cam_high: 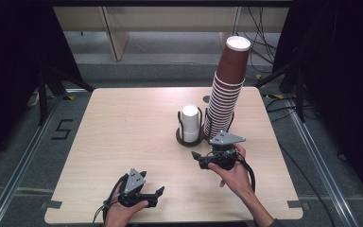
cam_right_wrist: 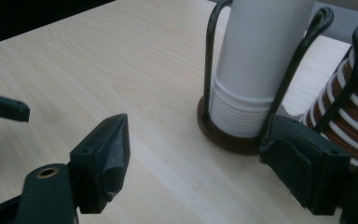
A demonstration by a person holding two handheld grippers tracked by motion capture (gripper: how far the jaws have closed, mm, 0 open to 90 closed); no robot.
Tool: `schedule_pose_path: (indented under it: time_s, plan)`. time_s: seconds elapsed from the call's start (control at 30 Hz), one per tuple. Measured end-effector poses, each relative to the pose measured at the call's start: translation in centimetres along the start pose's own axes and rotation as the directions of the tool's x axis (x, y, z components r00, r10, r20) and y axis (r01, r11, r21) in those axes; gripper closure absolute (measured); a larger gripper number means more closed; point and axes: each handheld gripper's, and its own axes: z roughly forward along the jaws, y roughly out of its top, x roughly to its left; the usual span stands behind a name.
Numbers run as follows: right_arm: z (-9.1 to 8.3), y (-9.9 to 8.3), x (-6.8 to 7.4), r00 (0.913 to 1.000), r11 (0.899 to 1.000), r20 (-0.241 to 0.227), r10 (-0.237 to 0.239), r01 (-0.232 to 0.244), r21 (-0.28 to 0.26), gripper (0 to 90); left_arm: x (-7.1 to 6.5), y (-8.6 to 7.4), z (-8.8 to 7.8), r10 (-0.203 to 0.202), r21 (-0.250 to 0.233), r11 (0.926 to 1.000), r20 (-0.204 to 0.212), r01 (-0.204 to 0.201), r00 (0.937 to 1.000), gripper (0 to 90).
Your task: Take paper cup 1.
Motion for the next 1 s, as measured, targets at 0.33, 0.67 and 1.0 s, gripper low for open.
schedule_pose_path:
  time_s: [0.33, 0.67, 1.0]
  plan:
    - [1.8, 2.7, -1.0, 0.9960, 0.999, 0.086, 0.026, -0.022, -0.042, 25.0, -0.3, -0.1, 0.2, 0.007, 0.008, 0.9999, 0.008, -0.007, 0.9999, 14.8]
    - [3.4, 5.5, -1.3, 0.9903, 0.996, 0.135, 0.031, -0.020, -0.086, 26.3, -0.3, -0.2, 0.3, 0.014, 0.020, 0.9997, 0.007, -0.014, 0.9999, 14.8]
    - [5.3, 7.0, -1.9, 0.9786, 0.997, 0.205, 0.019, -0.003, -0.077, 25.6, -0.3, -0.1, 0.2, 0.011, 0.018, 0.9998, 0.012, -0.011, 0.9999, 14.8]
